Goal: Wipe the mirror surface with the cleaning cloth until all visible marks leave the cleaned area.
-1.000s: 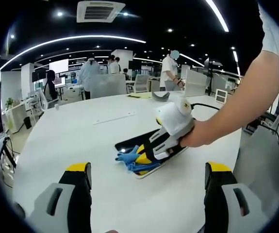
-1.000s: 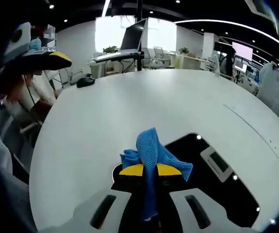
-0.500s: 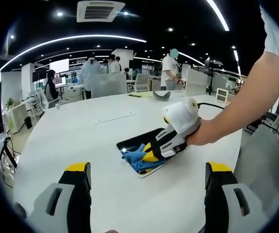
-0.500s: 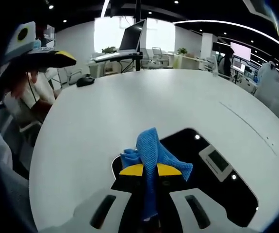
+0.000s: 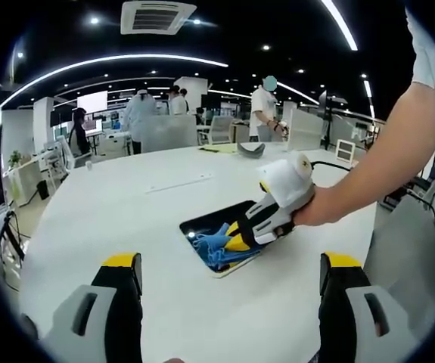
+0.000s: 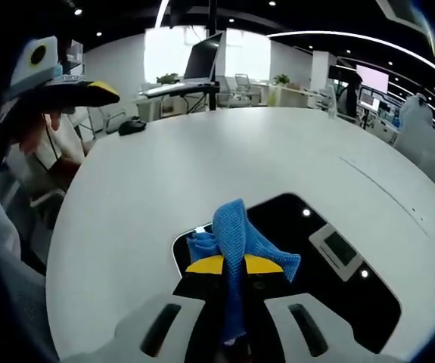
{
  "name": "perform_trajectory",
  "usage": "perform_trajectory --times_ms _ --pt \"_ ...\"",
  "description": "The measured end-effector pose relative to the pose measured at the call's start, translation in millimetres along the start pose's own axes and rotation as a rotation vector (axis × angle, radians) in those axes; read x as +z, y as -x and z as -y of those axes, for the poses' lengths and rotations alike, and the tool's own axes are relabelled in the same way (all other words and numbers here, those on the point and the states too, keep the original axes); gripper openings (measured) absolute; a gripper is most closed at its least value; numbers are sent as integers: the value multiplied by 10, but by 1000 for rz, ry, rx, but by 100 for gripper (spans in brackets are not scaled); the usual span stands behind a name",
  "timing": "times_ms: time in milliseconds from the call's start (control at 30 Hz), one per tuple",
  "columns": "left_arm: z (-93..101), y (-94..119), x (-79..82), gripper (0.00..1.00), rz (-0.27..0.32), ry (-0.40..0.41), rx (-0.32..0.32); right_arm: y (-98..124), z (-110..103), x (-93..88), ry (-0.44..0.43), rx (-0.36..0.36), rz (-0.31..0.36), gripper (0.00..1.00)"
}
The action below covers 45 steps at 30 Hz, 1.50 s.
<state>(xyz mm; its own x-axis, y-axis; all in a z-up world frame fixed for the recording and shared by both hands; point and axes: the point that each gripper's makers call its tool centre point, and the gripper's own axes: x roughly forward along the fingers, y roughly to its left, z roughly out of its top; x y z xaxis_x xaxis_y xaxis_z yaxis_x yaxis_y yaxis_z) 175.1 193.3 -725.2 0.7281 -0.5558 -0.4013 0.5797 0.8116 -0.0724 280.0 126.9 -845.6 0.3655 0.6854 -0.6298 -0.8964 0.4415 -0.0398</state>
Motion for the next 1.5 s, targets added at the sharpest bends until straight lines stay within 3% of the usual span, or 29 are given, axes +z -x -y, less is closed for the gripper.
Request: perform_trajectory --times_ms 1500 --pt "24 23 68 98 10 -16 -8 177 85 -153 -21 -29 -9 3"
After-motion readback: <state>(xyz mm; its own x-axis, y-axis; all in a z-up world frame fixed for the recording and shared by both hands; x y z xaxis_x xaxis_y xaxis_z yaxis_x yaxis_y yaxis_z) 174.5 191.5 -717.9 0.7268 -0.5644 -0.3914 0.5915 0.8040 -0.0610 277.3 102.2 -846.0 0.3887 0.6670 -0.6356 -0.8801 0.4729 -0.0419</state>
